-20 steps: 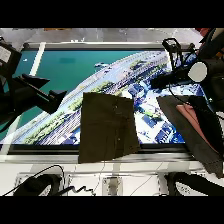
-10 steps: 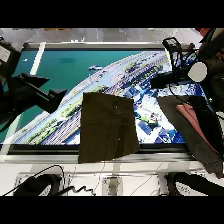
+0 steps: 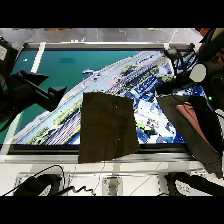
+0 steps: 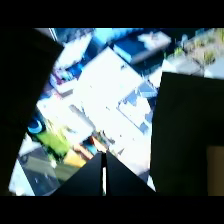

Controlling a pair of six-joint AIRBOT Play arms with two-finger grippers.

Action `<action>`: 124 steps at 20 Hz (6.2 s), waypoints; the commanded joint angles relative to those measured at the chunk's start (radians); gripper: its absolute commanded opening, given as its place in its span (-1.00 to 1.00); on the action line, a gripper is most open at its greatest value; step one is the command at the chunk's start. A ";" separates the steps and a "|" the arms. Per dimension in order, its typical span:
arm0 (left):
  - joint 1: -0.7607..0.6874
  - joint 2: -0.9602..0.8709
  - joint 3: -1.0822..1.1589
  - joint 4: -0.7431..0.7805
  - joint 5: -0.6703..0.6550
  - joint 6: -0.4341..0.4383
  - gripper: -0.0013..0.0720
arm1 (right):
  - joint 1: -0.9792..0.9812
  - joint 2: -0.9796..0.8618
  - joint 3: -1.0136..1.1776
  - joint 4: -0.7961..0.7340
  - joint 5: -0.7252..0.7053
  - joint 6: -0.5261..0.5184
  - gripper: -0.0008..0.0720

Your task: Fold the clothes and pants, and hang the long-sleeved shirts on hangers.

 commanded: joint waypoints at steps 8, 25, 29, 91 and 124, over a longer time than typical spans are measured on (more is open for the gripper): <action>0.005 -0.029 -0.110 0.232 -0.148 -0.027 -0.78 | -0.287 -0.012 -0.686 0.605 0.078 -0.200 0.10; 0.510 -0.413 -0.503 -0.249 -0.478 0.039 0.39 | -0.067 -0.130 -0.861 0.748 -0.225 -0.312 0.24; 0.517 -0.416 -0.617 -0.370 -0.477 0.171 0.38 | -0.045 -0.171 -0.861 0.788 -0.201 -0.377 0.05; 0.282 -0.426 -0.517 -0.748 -0.171 0.173 -0.92 | -0.072 0.154 -0.634 0.510 -0.342 0.246 -0.90; 0.121 -0.520 -0.516 -0.676 0.047 0.157 0.92 | 0.019 -0.373 -0.338 1.087 -0.384 -0.402 -0.90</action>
